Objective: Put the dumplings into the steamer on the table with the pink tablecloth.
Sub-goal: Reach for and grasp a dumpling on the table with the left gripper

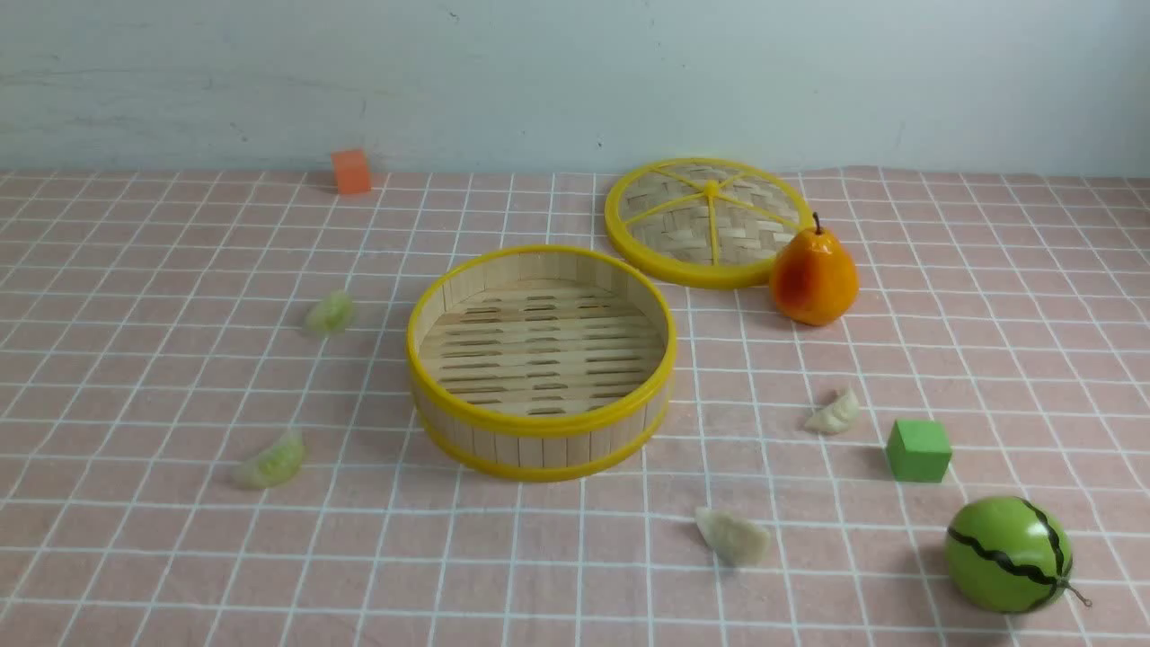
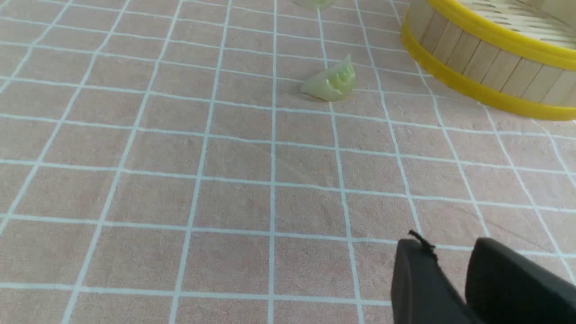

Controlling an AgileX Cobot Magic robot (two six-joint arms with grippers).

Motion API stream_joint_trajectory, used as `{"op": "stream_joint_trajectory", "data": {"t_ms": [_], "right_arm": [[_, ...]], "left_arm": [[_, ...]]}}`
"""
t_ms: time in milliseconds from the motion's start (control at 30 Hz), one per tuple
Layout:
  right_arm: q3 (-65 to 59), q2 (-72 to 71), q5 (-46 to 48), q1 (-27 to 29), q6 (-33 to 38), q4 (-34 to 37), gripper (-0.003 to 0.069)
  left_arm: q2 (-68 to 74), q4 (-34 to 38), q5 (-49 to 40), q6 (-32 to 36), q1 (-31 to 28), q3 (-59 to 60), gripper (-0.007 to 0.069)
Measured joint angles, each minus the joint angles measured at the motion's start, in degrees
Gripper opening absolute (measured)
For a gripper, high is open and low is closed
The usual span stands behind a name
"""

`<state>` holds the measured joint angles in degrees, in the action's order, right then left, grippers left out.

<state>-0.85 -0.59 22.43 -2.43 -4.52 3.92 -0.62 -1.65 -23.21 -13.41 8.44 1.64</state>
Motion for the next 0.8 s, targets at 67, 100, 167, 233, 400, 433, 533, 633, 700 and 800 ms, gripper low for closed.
{"op": "stream_joint_trajectory", "data": {"t_ms": [67, 100, 167, 233, 400, 433, 533, 633, 700, 800], "right_arm": [[0.00, 0.00, 0.00, 0.00, 0.00, 0.00, 0.0239], [0.00, 0.00, 0.00, 0.00, 0.00, 0.00, 0.0239], [0.00, 0.00, 0.00, 0.00, 0.00, 0.00, 0.0240], [0.00, 0.00, 0.00, 0.00, 0.00, 0.00, 0.0240], [0.00, 0.00, 0.00, 0.00, 0.00, 0.00, 0.0240], [0.00, 0.00, 0.00, 0.00, 0.00, 0.00, 0.0240], [0.00, 0.00, 0.00, 0.00, 0.00, 0.00, 0.0240], [0.00, 0.00, 0.00, 0.00, 0.00, 0.00, 0.0240], [0.00, 0.00, 0.00, 0.00, 0.00, 0.00, 0.0240], [0.00, 0.00, 0.00, 0.00, 0.00, 0.00, 0.0240]], "left_arm": [[0.00, 0.00, 0.00, 0.00, 0.00, 0.00, 0.0170], [0.00, 0.00, 0.00, 0.00, 0.00, 0.00, 0.0170], [0.00, 0.00, 0.00, 0.00, 0.00, 0.00, 0.0174], [0.00, 0.00, 0.00, 0.00, 0.00, 0.00, 0.0176], [0.00, 0.00, 0.00, 0.00, 0.00, 0.00, 0.0181], [0.00, 0.00, 0.00, 0.00, 0.00, 0.00, 0.0183], [0.00, 0.00, 0.00, 0.00, 0.00, 0.00, 0.0183], [0.00, 0.00, 0.00, 0.00, 0.00, 0.00, 0.0183], [0.00, 0.00, 0.00, 0.00, 0.00, 0.00, 0.0183], [0.00, 0.00, 0.00, 0.00, 0.00, 0.00, 0.0183]]}}
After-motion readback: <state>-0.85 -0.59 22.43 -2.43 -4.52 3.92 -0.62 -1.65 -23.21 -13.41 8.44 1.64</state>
